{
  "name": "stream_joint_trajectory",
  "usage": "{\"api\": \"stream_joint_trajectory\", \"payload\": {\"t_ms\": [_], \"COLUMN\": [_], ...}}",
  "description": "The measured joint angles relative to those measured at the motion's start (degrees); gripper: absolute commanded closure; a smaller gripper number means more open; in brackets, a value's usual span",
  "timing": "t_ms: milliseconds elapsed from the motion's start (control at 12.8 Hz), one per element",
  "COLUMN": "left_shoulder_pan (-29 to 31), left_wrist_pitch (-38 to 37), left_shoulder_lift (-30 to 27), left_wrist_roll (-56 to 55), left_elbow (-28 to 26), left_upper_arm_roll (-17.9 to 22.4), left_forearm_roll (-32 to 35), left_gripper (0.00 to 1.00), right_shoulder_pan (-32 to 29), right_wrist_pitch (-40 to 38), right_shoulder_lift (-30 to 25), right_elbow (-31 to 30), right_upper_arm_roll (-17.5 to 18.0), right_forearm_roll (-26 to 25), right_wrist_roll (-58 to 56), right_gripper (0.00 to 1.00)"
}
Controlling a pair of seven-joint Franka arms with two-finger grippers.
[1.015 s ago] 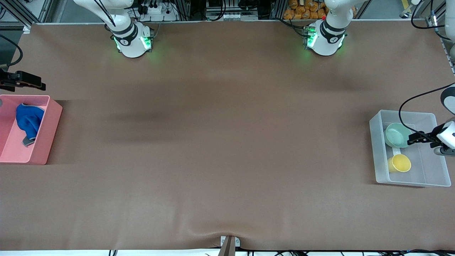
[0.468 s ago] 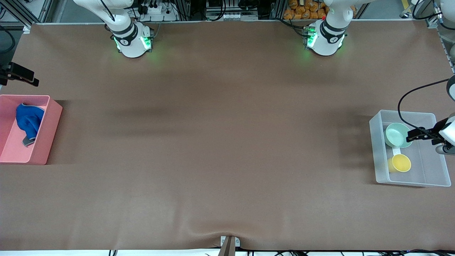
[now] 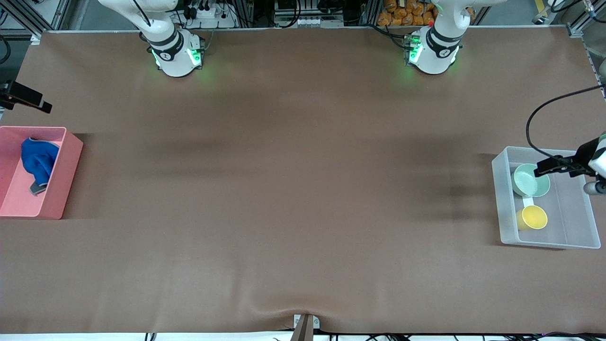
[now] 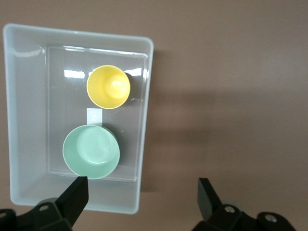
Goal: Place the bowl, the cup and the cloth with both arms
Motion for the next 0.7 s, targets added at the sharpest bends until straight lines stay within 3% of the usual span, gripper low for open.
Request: {"api": "stream_joint_trajectory", "payload": {"t_ms": [312, 702], "left_shoulder_pan": [-0.25, -0.11], "left_wrist_pitch": [-6.69, -9.51], "left_shoulder_lift": [-7.97, -10.92], "left_wrist_roll": [-12.13, -12.89], "left_elbow": [0.02, 0.23], "left_upper_arm_roll": [-7.76, -8.12], "left_forearm_roll": [0.49, 0.56], "left_gripper": [0.00, 0.00], "right_shoulder_pan": [0.10, 0.59], "right_wrist_pitch": [-0.04, 0.02], "right_shoulder_lift": [-0.09, -0.32], "right_elbow": [-0.14, -0.09], "right_upper_arm_roll": [0.43, 0.88], "right_forearm_roll": [-1.60, -2.69], "right_wrist_roll": [-2.54, -3.23], "right_gripper": [0.00, 0.00]}}
